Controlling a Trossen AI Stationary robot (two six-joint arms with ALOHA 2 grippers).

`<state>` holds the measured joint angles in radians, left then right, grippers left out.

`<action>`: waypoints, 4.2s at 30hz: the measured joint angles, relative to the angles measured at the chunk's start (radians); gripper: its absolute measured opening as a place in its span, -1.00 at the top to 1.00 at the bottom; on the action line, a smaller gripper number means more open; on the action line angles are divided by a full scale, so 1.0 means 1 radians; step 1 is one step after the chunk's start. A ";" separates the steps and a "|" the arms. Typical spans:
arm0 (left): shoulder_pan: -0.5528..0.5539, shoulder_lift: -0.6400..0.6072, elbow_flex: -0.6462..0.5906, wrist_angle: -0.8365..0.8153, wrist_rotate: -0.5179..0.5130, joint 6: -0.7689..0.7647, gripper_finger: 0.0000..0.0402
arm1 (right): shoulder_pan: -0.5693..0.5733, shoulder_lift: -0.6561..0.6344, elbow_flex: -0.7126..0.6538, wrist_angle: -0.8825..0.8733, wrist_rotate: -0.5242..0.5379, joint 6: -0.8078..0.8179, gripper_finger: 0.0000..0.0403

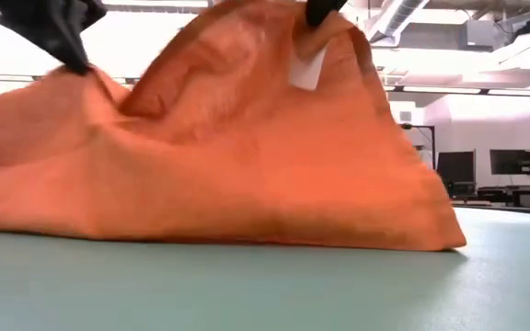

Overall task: Roll towel into tight, uniform cylinder
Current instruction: Roll the orange towel

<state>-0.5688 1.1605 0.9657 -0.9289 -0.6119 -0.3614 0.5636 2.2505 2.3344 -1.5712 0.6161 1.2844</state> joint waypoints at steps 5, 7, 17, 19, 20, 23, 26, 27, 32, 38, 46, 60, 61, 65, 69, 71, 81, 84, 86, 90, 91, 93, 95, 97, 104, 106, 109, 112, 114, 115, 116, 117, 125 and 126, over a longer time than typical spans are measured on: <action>0.092 -0.002 0.000 0.000 -0.038 0.101 1.00 | -0.061 0.000 0.000 0.000 -0.004 -0.071 1.00; 0.129 -0.002 0.000 0.005 -0.037 0.137 1.00 | -0.086 0.000 0.000 0.000 0.006 -0.101 1.00; 0.281 -0.002 0.000 0.085 -0.066 0.339 1.00 | -0.203 -0.018 -0.096 0.003 -0.018 -0.240 1.00; 0.304 -0.002 0.000 0.105 -0.045 0.382 1.00 | -0.222 -0.037 -0.182 0.000 -0.061 -0.221 1.00; 0.315 -0.002 0.000 0.113 -0.030 0.396 1.00 | -0.228 -0.055 -0.233 0.002 -0.082 -0.202 1.00; 0.345 -0.002 0.000 0.146 0.018 0.424 1.00 | -0.226 -0.111 -0.386 -0.003 -0.094 -0.111 1.00; 0.373 -0.002 -0.001 0.188 0.082 0.460 1.00 | -0.203 -0.173 -0.510 -0.006 -0.121 -0.005 1.00; 0.382 -0.002 -0.001 0.205 0.105 0.472 1.00 | -0.190 -0.194 -0.540 0.000 -0.126 0.034 1.00; 0.435 -0.001 -0.001 0.233 0.145 0.499 1.00 | -0.121 -0.290 -0.639 0.002 -0.122 0.173 1.00; 0.501 -0.001 -0.103 0.389 0.233 0.526 1.00 | -0.093 -0.317 -0.671 0.001 -0.122 0.203 0.94; 0.562 0.000 -0.252 0.543 0.191 0.511 1.00 | -0.114 -0.317 -0.671 0.003 -0.117 0.162 0.68; 0.564 -0.001 -0.270 0.426 0.169 0.440 0.47 | -0.103 -0.316 -0.671 0.124 0.094 0.010 0.06; 0.564 -0.001 -0.270 0.427 0.181 0.440 0.40 | -0.079 -0.316 -0.671 0.178 0.140 -0.055 0.05; 0.564 -0.001 -0.270 0.412 0.207 0.430 0.14 | 0.017 -0.316 -0.672 0.402 0.156 -0.379 0.05; 0.564 -0.001 -0.270 0.405 0.290 0.426 -0.04 | 0.055 -0.315 -0.716 0.578 0.141 -0.536 0.10; 0.563 -0.001 -0.270 0.404 0.311 0.424 -0.09 | 0.048 -0.315 -0.745 0.609 0.131 -0.564 0.12; 0.564 -0.001 -0.270 0.385 0.321 0.402 -0.12 | -0.047 -0.314 -0.906 0.780 -0.138 -0.707 0.13; 0.564 -0.001 -0.270 0.382 0.321 0.402 -0.12 | -0.063 -0.314 -0.906 0.764 -0.144 -0.726 0.13; 0.564 -0.001 -0.270 0.380 0.321 0.402 -0.12 | -0.071 -0.314 -0.906 0.743 -0.146 -0.736 0.13; 0.564 -0.001 -0.270 0.379 0.322 0.407 -0.12 | -0.086 -0.316 -0.933 0.749 -0.178 -0.739 0.13; 0.564 -0.001 -0.270 0.379 0.322 0.408 -0.12 | -0.090 -0.316 -0.947 0.756 -0.190 -0.741 0.13; 0.564 -0.001 -0.270 0.379 0.322 0.409 -0.12 | -0.092 -0.314 -0.978 0.772 -0.209 -0.744 0.13; 0.564 -0.001 -0.270 0.378 0.322 0.409 -0.12 | -0.100 -0.314 -0.998 0.776 -0.215 -0.736 0.13; 0.564 -0.001 -0.270 0.378 0.323 0.409 -0.12 | -0.106 -0.314 -1.011 0.773 -0.214 -0.720 0.13; 0.564 -0.001 -0.270 0.378 0.323 0.409 -0.12 | -0.120 -0.315 -1.015 0.768 -0.228 -0.725 0.22; 0.564 -0.001 -0.270 0.378 0.322 0.409 -0.12 | -0.121 -0.315 -1.015 0.768 -0.229 -0.725 0.37; 0.564 -0.001 -0.270 0.378 0.322 0.409 -0.12 | -0.122 -0.315 -1.015 0.767 -0.229 -0.725 0.71; 0.564 -0.001 -0.270 0.378 0.323 0.409 -0.12 | -0.122 -0.315 -1.012 0.764 -0.228 -0.718 0.93; 0.564 -0.007 -0.270 0.375 0.354 0.405 -0.12 | -0.119 -0.315 -0.998 0.748 -0.227 -0.696 0.93; 0.564 -0.016 -0.267 0.364 0.396 0.404 -0.12 | -0.117 -0.315 -0.987 0.737 -0.227 -0.685 0.93; 0.564 -0.026 -0.260 0.345 0.448 0.402 -0.12 | -0.114 -0.315 -0.978 0.730 -0.226 -0.679 0.95; 0.562 -0.040 -0.251 0.323 0.513 0.395 -0.12 | -0.108 -0.315 -0.968 0.722 -0.224 -0.675 0.96; 0.380 -0.223 -0.238 0.192 0.600 0.289 -0.12 | -0.069 -0.315 -0.950 0.681 -0.199 -0.602 0.97; 0.339 -0.240 -0.249 0.189 0.570 0.262 -0.12 | -0.066 -0.315 -0.950 0.680 -0.199 -0.594 0.97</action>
<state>-0.2295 0.9205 0.7170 -0.7399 -0.0419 -0.0991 0.4980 1.9358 1.3846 -0.8908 0.4175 0.6902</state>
